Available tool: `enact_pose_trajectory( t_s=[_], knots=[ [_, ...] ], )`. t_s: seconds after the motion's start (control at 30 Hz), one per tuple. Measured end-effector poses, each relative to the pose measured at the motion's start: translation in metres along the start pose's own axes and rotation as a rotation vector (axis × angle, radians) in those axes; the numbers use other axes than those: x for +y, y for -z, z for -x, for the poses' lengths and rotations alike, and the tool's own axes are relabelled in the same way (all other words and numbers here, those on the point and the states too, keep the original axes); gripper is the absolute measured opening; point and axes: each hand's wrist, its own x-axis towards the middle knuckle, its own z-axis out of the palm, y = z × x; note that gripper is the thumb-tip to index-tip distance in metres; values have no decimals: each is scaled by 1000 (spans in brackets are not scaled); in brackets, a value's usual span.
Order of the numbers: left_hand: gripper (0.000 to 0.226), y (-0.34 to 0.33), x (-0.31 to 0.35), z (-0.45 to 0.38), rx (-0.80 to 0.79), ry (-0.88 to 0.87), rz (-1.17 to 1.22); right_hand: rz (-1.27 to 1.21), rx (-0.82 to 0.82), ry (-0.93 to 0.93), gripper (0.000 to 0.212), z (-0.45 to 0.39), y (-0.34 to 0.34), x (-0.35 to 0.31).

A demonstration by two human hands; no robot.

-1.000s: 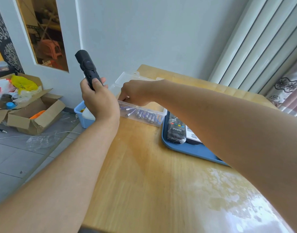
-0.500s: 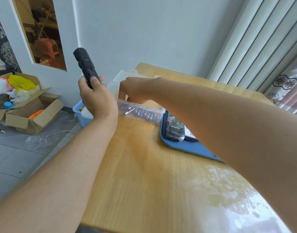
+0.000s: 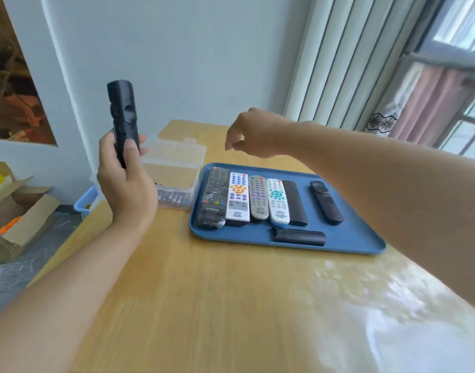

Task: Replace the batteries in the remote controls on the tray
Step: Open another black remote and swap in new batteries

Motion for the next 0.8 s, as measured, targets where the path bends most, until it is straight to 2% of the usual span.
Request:
enact_pose_trajectory(
  t_s=[0.13, 0.23, 0.33, 0.5, 0.7, 0.8],
  knots=[
    [19, -53, 43, 48, -315, -7, 115, 14, -5, -226, 26, 65, 18, 81],
    [20, -102, 71, 92, -513, 193, 238, 110, -132, -394, 21, 109, 17, 127],
    [23, -143, 89, 134, -658, 406, 320, 94, -213, -569, 16, 151, 12, 159],
    [23, -175, 99, 180, -744, 525, 354, 15, -295, -715, 17, 198, -13, 199],
    [25, -172, 92, 183, -799, 480, 331, -77, -366, -760, 26, 210, -63, 211],
    [26, -167, 91, 176, -776, 471, 327, -31, -440, -758, 22, 203, -69, 206]
  ],
)
